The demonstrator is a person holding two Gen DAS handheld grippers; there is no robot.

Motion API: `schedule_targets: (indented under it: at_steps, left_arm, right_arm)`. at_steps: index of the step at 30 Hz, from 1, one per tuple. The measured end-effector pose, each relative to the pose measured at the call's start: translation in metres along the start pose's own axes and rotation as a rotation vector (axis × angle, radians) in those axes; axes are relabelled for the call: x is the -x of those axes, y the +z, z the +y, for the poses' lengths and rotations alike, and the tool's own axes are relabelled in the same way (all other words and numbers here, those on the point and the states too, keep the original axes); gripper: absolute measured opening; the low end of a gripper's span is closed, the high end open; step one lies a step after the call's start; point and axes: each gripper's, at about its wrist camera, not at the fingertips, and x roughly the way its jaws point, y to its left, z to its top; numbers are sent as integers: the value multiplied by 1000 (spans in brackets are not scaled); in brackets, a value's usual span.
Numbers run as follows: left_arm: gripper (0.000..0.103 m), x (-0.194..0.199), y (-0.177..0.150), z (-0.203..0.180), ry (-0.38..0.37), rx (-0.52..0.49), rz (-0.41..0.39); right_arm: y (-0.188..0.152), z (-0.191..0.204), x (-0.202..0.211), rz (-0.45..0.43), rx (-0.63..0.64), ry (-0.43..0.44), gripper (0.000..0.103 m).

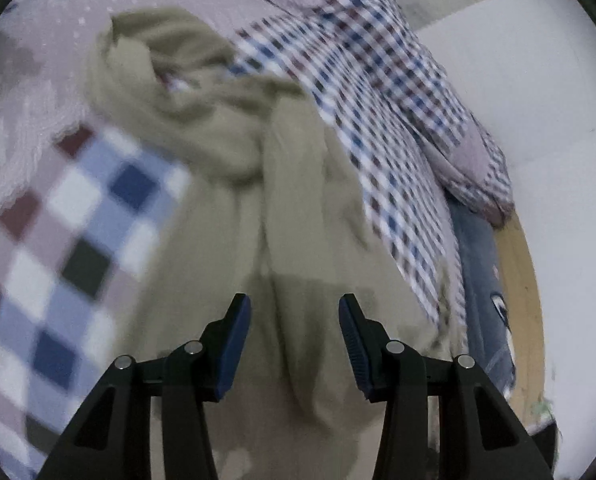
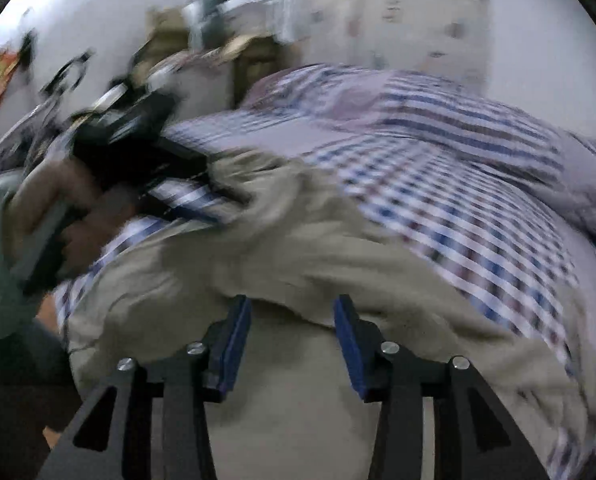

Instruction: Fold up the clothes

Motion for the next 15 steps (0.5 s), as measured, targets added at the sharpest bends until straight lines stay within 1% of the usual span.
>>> schedule_targets:
  at_steps: [2, 3, 6, 8, 11, 14, 15]
  left_arm:
    - [49, -1, -18, -6, -48, 4, 47]
    - [49, -2, -25, -10, -49, 0, 59]
    - [48, -10, -42, -15, -8, 5, 74]
    - [39, -12, -46, -12, 20, 38, 54]
    - [39, -13, -47, -9, 13, 79, 22]
    - [38, -15, -46, -8, 12, 108, 3]
    - [36, -16, -45, -8, 16, 117, 1]
  right_arm:
    - [-8, -22, 7, -17, -66, -32, 51]
    - [-11, -34, 9, -25, -96, -45, 51]
    - [-19, -53, 19, -59, -172, -50, 52]
    - [-20, -62, 23, -70, -218, -47, 52]
    - [-23, -65, 33, -76, -233, -45, 52]
    - [-25, -72, 22, -53, -202, -63, 52]
    - [-25, -69, 18, -35, -171, -78, 52]
